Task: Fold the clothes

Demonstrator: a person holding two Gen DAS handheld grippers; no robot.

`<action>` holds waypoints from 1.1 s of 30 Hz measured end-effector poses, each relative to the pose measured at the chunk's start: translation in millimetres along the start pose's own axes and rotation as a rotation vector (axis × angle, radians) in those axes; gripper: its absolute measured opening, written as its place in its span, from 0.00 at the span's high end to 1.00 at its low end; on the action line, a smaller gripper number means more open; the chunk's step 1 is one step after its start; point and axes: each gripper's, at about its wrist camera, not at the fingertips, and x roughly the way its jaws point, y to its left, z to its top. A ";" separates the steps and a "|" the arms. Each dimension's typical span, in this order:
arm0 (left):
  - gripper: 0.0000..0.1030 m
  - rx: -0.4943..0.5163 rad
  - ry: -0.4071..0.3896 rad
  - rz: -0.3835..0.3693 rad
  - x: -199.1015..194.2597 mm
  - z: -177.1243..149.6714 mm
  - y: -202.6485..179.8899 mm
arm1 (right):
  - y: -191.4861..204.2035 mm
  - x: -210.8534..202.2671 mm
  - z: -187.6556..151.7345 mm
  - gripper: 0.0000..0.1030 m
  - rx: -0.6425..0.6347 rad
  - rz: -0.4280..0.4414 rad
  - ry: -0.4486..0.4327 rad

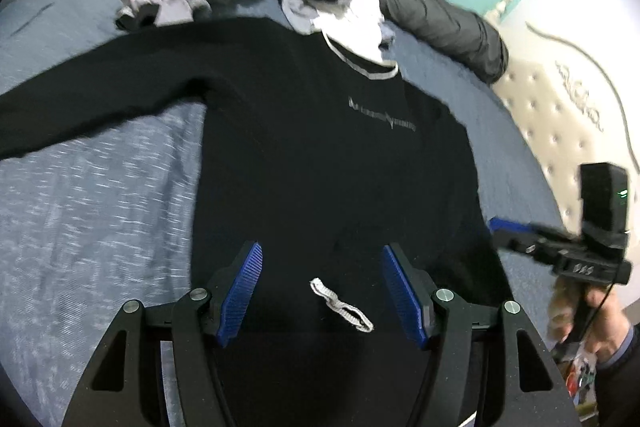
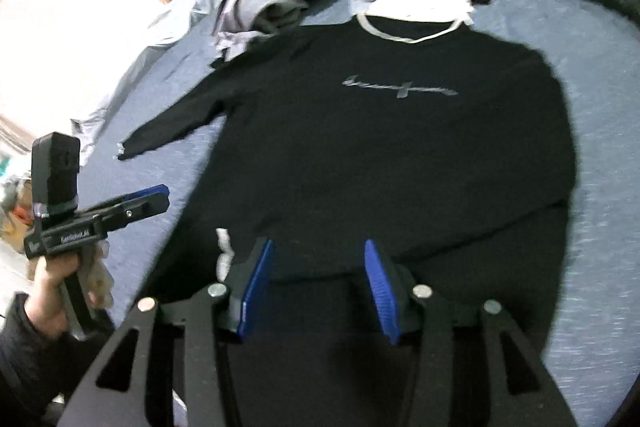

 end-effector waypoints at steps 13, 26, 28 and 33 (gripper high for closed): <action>0.58 0.152 0.150 0.020 70.9 -12.9 -25.2 | -100.9 -34.3 -20.6 0.53 0.201 -0.116 -0.029; 0.96 0.278 0.076 -0.019 21.0 -18.4 -39.2 | -147.3 -39.8 -27.0 0.53 0.273 -0.280 -0.068; 0.96 0.288 0.075 -0.020 11.0 -18.9 -38.3 | -155.5 -38.8 -27.8 0.53 0.288 -0.292 -0.067; 0.96 0.316 0.068 -0.008 -4.3 -19.8 -37.3 | -166.4 -40.4 -28.2 0.53 0.321 -0.297 -0.072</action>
